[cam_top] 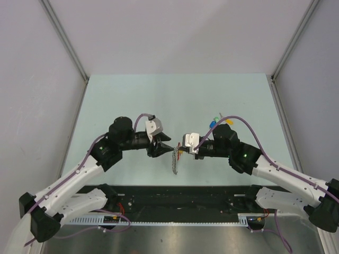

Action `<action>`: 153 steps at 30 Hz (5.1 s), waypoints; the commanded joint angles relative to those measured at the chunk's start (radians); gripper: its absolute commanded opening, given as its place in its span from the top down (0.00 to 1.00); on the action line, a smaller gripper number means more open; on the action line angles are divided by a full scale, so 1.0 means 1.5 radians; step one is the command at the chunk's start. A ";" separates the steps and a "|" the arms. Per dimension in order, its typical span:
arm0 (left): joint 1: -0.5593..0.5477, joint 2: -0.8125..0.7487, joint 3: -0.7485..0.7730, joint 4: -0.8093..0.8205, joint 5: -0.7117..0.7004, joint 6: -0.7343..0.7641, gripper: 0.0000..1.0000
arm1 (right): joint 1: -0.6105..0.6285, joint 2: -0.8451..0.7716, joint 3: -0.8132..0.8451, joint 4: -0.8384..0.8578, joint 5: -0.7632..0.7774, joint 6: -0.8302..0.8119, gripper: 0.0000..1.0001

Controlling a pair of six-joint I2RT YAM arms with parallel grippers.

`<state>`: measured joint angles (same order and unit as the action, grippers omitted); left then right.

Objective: Put the keys on the keyring

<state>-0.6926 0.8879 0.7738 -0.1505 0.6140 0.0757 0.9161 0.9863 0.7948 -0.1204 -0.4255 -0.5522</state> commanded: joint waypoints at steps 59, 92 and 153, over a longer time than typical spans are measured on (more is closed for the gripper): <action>-0.027 -0.191 -0.238 0.334 -0.139 -0.265 1.00 | 0.208 0.014 0.038 0.020 0.253 0.068 1.00; -0.161 -0.291 -0.226 0.230 -0.440 -0.214 0.50 | 0.196 -0.006 0.055 -0.012 0.321 -0.013 1.00; 0.020 0.018 0.106 -0.142 0.064 -0.035 0.99 | 0.223 -0.043 0.065 -0.092 0.325 0.017 1.00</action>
<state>-0.6907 0.9745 0.9634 -0.4603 0.7666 0.0803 1.2381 0.9463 0.8757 -0.2214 0.0380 -0.5537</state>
